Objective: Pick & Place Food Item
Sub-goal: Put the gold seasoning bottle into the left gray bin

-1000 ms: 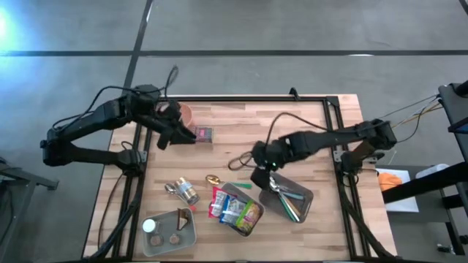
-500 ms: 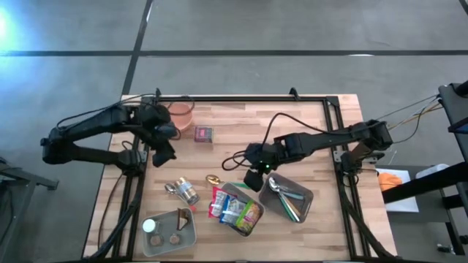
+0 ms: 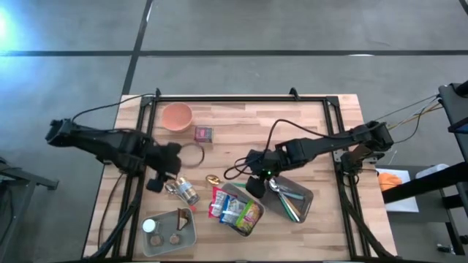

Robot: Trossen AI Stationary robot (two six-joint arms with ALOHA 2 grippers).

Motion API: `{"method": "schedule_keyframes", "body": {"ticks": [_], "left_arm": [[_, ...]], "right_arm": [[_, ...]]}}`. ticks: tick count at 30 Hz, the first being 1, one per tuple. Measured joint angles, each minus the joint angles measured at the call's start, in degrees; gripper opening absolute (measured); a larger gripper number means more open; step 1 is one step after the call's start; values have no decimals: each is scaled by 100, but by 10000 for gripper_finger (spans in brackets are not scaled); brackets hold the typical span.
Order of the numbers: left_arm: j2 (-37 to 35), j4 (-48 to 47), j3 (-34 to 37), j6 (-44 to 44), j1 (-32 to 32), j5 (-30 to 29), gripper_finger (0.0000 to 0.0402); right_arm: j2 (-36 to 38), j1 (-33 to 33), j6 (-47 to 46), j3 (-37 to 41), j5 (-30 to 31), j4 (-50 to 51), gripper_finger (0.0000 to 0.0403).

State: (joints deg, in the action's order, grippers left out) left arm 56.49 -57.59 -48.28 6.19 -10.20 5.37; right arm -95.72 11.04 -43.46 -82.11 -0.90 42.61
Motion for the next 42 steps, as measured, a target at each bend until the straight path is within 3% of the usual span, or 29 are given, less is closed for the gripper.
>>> {"method": "schedule_keyframes", "body": {"ticks": [5, 13, 18, 28, 42], "left_arm": [[113, 677, 182, 65, -624, -120, 191], [802, 889, 296, 665, -644, -245, 302], [1256, 892, 298, 1391, -660, -286, 342], [1832, 816, 299, 2522, -657, -562, 352], [1947, 1160, 641, 2714, -660, -569, 352]], "right_arm": [[0, 77, 15, 2, 3, 1, 256], [0, 168, 43, 2, 93, -6, 256], [0, 258, 40, 2, 94, -10, 256], [-2, 452, -174, 2, 108, -9, 256], [-2, 523, -175, 3, 108, -9, 256]]}}
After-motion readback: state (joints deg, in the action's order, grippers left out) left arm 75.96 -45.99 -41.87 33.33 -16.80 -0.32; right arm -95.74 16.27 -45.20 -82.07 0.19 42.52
